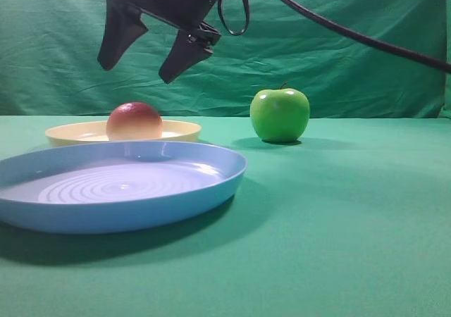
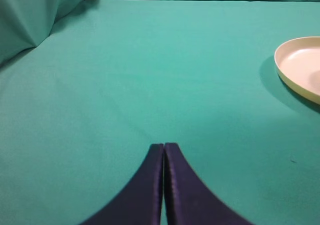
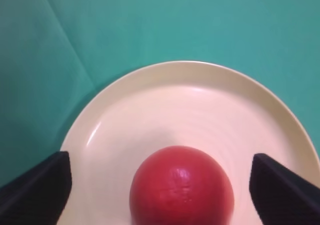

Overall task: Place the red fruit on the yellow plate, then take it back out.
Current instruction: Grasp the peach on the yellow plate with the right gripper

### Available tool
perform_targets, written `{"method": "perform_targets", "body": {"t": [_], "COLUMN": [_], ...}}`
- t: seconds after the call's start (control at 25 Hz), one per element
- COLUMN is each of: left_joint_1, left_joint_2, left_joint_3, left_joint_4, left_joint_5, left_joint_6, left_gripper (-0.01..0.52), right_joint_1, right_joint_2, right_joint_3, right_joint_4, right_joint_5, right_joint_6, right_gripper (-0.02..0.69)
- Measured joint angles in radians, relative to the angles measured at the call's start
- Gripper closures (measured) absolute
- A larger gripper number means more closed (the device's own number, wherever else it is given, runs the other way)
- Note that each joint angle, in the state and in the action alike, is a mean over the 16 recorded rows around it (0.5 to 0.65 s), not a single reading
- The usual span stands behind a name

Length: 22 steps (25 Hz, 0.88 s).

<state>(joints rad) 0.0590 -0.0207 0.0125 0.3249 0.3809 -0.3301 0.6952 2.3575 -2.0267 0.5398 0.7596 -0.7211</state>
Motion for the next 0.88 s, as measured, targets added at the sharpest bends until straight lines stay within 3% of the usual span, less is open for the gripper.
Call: {"method": "perform_targets", "body": {"t": [0.24,0.44,0.68,0.88], "left_joint_1": [0.0,0.0,0.0,0.0], "left_joint_2": [0.0,0.0,0.0,0.0], "left_joint_3": [0.0,0.0,0.0,0.0], "left_joint_4": [0.0,0.0,0.0,0.0], "left_joint_5": [0.0,0.0,0.0,0.0], "left_joint_6": [0.0,0.0,0.0,0.0], "left_gripper": [0.514,0.514,0.514,0.514], "right_joint_1": [0.007,0.007,0.002,-0.005], "right_joint_2": [0.048,0.068,0.042,-0.041], "right_joint_3": [-0.001,-0.007,-0.035,-0.066], "right_joint_4": [-0.014,-0.026,-0.057,-0.142], "right_joint_5": [-0.039,-0.03,0.059,0.188], "right_joint_6": [-0.002,-0.003,0.034,0.132], "right_gripper": [0.099,0.222,0.366,0.443]}}
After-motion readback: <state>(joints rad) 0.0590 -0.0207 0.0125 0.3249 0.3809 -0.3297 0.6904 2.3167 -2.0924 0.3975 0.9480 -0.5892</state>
